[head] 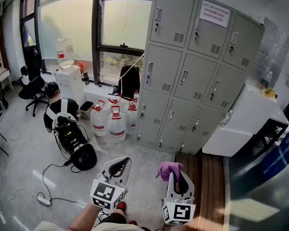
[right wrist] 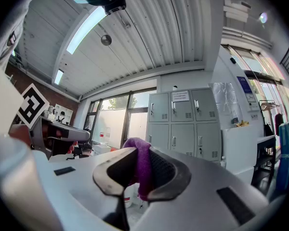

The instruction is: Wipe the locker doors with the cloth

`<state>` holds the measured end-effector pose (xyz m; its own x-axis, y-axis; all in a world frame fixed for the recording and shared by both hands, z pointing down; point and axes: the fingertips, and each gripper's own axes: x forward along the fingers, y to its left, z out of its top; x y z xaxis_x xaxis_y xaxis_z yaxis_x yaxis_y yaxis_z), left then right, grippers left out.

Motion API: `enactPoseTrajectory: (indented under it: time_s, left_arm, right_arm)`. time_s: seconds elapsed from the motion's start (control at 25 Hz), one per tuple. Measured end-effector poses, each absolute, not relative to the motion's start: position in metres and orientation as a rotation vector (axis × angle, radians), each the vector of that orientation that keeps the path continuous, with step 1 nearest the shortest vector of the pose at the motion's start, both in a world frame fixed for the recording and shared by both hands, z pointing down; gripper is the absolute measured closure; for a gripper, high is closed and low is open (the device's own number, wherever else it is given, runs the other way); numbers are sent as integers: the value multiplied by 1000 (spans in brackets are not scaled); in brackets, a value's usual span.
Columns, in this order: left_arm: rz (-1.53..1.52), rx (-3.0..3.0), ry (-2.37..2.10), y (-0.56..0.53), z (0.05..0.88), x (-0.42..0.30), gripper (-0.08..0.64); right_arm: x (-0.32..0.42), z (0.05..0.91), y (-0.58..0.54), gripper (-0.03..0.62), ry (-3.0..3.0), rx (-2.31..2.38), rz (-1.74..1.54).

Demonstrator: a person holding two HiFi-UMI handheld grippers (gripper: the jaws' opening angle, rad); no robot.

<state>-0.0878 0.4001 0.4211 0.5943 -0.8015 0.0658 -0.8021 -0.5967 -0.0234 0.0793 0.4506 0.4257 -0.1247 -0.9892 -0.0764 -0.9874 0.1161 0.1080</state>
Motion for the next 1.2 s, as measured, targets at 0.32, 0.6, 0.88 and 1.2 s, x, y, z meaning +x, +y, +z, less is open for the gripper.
enactPoseTrajectory:
  time_s: [0.32, 0.6, 0.88, 1.2]
  left_arm:
    - [118, 2800, -1405, 397, 425, -83, 537]
    - [122, 2803, -1405, 379, 428, -76, 537]
    - [122, 2798, -1408, 314, 435, -73, 537]
    - [111, 2827, -1347, 175, 433, -64, 537]
  right_arm:
    - [81, 430, 450, 518, -2346, 2065, -182]
    - [89, 434, 432, 518, -2350, 2073, -174]
    - [90, 445, 371, 518, -2367, 2060, -169]
    - [89, 441, 234, 518, -2339, 2074, -175]
